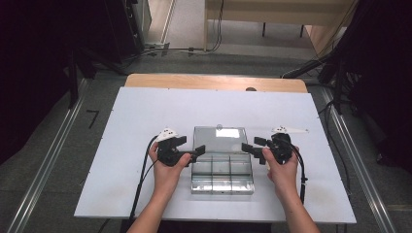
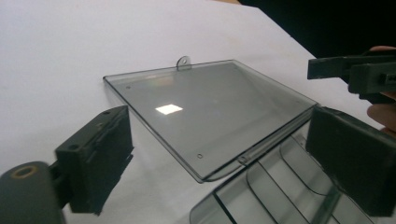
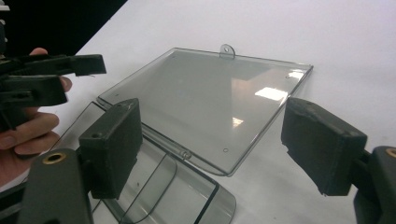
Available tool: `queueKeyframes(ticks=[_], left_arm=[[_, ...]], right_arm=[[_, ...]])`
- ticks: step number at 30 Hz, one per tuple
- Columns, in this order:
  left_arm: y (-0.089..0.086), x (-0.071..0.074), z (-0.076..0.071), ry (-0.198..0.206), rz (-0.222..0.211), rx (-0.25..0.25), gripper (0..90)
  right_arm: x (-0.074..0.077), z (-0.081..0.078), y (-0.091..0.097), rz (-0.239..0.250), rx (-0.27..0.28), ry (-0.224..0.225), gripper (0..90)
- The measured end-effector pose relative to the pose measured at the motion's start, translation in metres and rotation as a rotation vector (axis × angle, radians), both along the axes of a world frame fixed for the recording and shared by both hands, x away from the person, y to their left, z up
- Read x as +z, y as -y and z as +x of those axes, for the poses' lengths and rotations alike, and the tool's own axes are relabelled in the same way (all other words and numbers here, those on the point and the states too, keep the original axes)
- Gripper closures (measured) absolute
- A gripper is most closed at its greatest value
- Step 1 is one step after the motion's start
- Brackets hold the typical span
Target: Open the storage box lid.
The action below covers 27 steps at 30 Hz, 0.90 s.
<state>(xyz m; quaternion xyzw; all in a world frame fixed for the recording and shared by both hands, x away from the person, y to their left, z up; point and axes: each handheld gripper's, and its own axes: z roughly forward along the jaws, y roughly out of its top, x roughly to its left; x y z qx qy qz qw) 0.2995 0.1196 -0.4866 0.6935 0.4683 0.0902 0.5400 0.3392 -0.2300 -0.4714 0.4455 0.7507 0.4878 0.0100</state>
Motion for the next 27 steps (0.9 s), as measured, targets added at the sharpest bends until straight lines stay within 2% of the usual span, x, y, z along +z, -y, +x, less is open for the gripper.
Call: queueKeyframes(ticks=[5,10,14,21,27], left_arm=[[-0.003,0.009,-0.012,0.051,0.015,-0.052,0.1],[-0.003,0.013,-0.024,0.082,0.040,-0.083,0.0],[-0.003,0.014,-0.031,0.097,0.071,-0.101,0.0],[-0.008,0.012,-0.042,0.114,0.086,-0.113,0.0],[-0.019,0.009,-0.052,0.123,0.106,-0.112,0.0]], right_arm=[[0.006,-0.007,0.005,-0.012,0.044,0.031,14.6],[0.010,-0.015,0.010,-0.028,0.093,0.046,10.4],[0.013,-0.020,0.016,-0.039,0.096,0.057,9.2],[0.017,-0.027,0.027,-0.032,0.102,0.074,7.7],[0.019,-0.031,0.036,-0.027,0.084,0.087,0.5]])
